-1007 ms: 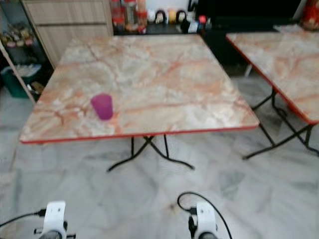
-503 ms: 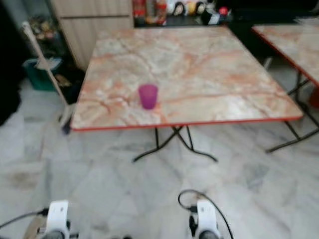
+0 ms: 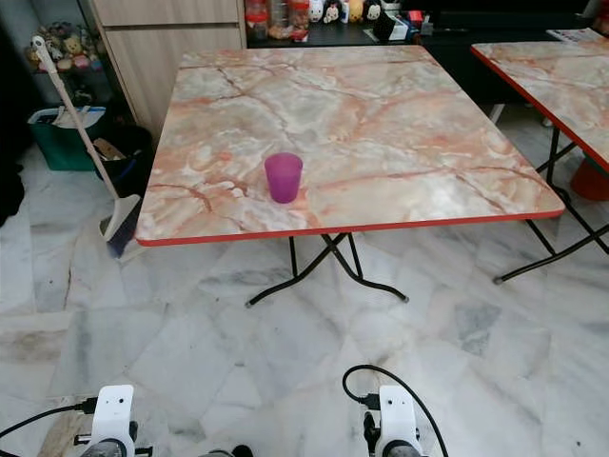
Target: Setting the table
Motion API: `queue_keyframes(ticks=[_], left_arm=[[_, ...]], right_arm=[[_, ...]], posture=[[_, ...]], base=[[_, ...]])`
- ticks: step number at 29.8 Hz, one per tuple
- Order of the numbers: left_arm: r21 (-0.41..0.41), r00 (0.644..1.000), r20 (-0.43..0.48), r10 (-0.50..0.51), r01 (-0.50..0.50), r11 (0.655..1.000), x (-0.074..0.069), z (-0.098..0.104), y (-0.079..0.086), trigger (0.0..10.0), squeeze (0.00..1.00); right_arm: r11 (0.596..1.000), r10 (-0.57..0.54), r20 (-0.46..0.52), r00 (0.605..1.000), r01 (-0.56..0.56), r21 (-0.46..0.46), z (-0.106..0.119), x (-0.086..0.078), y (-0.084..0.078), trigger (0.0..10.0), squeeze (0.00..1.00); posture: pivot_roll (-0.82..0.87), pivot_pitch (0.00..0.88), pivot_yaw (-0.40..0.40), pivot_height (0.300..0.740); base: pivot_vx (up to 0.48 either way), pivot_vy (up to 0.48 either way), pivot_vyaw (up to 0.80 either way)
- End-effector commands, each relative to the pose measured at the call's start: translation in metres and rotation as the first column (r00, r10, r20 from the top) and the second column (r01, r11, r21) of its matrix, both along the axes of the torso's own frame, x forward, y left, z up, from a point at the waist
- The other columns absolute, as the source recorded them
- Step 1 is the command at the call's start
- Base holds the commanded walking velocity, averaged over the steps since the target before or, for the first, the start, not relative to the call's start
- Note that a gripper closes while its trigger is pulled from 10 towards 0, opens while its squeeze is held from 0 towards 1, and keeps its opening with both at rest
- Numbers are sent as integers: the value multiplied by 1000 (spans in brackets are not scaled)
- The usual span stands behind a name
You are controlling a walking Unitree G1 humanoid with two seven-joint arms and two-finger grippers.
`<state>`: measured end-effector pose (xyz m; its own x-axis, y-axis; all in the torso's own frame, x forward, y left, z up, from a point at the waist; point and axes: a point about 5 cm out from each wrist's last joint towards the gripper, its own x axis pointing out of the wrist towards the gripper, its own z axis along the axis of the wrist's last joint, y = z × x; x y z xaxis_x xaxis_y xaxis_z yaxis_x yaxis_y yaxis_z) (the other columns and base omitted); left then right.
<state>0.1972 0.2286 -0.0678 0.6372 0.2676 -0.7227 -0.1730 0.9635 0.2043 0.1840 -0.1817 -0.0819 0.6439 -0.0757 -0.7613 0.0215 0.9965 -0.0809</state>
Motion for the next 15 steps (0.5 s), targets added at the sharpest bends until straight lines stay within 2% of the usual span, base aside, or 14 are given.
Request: queue_keyframes(ticks=[1,12,15], left_arm=[[0,1000,-18,-8,8,1000,-3,-3,-3,10000,0],[1,1000,-18,-7,7,1000,-4,-3,-2,10000,0],[0,1000,-19,-4,4,1000,-6,-3,-2,10000,0]], right_arm=[[1000,-17,-20,1000,17,-2,-2,-4,-4,10000,0],[1000,-14,-20,1000,14,-1,-2,-4,-4,10000,0],[1000,-11,-25,1000,11,-2,-2,-5,-4,10000,0]], posture=[[6,138,-6,740],[7,141,-7,740],[6,140,-8,740]], base=[[0,-480,0],[0,-480,0],[0,-325,0]])
